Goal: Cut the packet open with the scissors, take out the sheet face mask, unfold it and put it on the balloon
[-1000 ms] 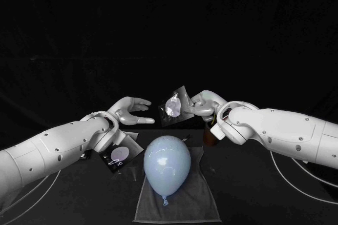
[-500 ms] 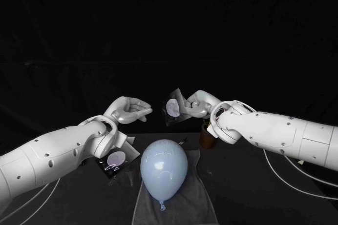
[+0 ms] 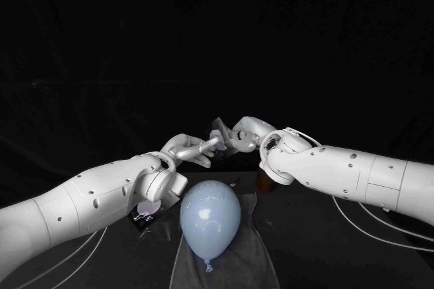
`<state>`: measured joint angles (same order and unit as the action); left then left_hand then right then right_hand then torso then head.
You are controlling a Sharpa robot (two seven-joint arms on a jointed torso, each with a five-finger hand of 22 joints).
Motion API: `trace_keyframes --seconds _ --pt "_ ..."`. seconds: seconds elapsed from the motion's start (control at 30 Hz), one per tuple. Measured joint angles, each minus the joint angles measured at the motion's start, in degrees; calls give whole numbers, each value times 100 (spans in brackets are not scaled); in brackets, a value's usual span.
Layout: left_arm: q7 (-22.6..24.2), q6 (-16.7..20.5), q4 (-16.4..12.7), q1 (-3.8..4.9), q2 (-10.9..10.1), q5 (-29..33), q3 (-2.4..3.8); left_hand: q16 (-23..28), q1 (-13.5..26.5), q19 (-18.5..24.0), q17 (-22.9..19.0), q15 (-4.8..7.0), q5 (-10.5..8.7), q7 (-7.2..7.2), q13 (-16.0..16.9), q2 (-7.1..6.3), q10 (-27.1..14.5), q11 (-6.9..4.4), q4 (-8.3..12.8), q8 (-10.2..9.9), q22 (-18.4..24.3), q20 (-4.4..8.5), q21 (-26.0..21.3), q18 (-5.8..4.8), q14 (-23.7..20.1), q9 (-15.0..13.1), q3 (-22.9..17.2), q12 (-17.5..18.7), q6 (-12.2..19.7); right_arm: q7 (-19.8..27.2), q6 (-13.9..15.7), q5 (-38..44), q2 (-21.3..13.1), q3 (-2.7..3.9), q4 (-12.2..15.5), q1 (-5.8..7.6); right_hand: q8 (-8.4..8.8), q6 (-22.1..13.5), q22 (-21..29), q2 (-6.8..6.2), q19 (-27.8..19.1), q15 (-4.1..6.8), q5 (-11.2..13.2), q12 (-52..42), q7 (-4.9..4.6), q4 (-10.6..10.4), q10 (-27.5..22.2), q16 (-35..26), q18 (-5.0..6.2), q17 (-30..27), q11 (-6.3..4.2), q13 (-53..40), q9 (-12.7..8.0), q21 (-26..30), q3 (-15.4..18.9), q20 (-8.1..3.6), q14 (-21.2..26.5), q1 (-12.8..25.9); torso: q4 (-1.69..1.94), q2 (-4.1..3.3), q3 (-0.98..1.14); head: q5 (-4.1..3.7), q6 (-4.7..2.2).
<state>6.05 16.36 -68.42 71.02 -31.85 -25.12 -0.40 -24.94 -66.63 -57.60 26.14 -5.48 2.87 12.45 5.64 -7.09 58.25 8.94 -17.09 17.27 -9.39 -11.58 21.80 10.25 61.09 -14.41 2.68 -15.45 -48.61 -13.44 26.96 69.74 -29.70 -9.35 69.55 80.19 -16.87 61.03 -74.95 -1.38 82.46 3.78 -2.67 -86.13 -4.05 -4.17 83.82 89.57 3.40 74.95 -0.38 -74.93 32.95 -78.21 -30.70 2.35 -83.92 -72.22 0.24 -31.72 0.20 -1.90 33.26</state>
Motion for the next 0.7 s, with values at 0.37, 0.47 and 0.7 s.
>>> trace_keyframes --seconds 0.37,0.47,0.7 --pt "-624 -152 170 17 275 241 3 409 709 291 -24 -210 47 -82 -84 -711 -333 203 -29 -156 193 -190 -322 -3 -426 49 690 181 376 -242 -158 413 98 -1 152 -42 -35 -1 5 -22 -1 -1 1 -16 2 6 14 19 -1 -1 -14 -2 0 1 -6 1 1 22 3 3 -1 1 29" --pt "-728 -172 188 19 322 273 3 454 788 325 -28 -261 67 -107 -110 -790 -443 253 -28 -177 237 -225 -366 -4 -491 59 753 215 464 -291 -208 487 131 -3 185 -62 -67 -9 4 -52 -1 -1 2 -16 10 80 14 19 -1 -4 -14 -2 0 1 -80 1 1 53 7 3 -3 3 35" --pt "-852 -173 224 20 377 332 2 518 791 478 -29 -315 135 -128 -145 -945 -644 313 -31 -244 321 -316 -523 -5 -584 76 895 252 627 -388 -300 599 181 -5 191 -99 -67 -10 2 -51 -1 11 4 -16 11 86 13 17 -2 -5 -13 1 1 1 -85 1 -12 51 9 2 -8 6 57"
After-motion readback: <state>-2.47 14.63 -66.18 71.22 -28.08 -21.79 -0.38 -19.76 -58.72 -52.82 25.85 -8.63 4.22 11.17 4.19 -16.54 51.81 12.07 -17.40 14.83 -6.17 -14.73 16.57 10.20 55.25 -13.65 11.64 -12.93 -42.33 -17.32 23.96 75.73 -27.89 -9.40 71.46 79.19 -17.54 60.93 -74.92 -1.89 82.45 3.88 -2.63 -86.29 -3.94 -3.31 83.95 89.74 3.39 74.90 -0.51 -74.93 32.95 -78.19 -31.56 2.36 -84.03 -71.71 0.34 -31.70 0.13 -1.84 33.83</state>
